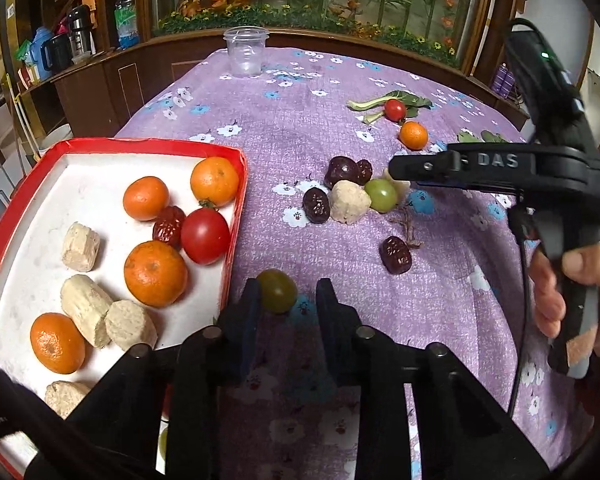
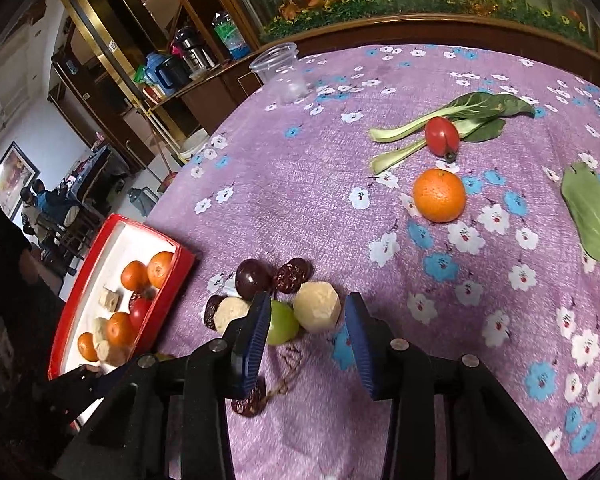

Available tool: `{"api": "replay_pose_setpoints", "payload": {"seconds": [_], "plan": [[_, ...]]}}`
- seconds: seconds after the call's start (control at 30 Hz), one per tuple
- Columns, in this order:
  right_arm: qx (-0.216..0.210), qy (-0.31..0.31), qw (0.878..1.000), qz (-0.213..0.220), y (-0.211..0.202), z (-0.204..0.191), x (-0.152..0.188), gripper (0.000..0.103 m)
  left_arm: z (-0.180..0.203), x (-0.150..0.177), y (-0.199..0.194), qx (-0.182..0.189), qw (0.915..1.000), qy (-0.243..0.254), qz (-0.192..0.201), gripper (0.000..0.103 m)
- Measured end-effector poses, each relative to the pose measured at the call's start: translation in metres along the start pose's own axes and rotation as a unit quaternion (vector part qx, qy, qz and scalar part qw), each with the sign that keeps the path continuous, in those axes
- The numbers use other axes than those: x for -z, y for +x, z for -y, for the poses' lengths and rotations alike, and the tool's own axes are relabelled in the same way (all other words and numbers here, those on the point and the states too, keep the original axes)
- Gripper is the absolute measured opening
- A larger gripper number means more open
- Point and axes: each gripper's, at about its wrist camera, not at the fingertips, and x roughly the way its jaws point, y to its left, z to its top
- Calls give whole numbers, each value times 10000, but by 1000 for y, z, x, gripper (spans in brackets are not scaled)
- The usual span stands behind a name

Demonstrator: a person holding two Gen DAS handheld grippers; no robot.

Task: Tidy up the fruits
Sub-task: 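Grasp a green grape with the left gripper while the right gripper grasps a beige yam piece, then carry the green grape and the yam piece over the tray with both grippers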

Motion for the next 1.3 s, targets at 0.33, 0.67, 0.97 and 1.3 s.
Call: {"api": "replay_pose_setpoints", "payload": {"seconds": [0.33,0.67,0.97,1.3], "plan": [[215,-104,9997,-87,20,-10,-12,38,9,-10,6,-177,9998,117,-4,23],[121,101,9997,-164,8,3,0,37,2,9,0,-154,9998,-86,-90,23],[73,94,9997,-215,12,-5,-3,40,5,-3,14,-437,9989,-41,-158,23],[-54,197,9989,-433,23,-4,-11,41,7,-8,21,-388,9992,-31,-53,18]]}}
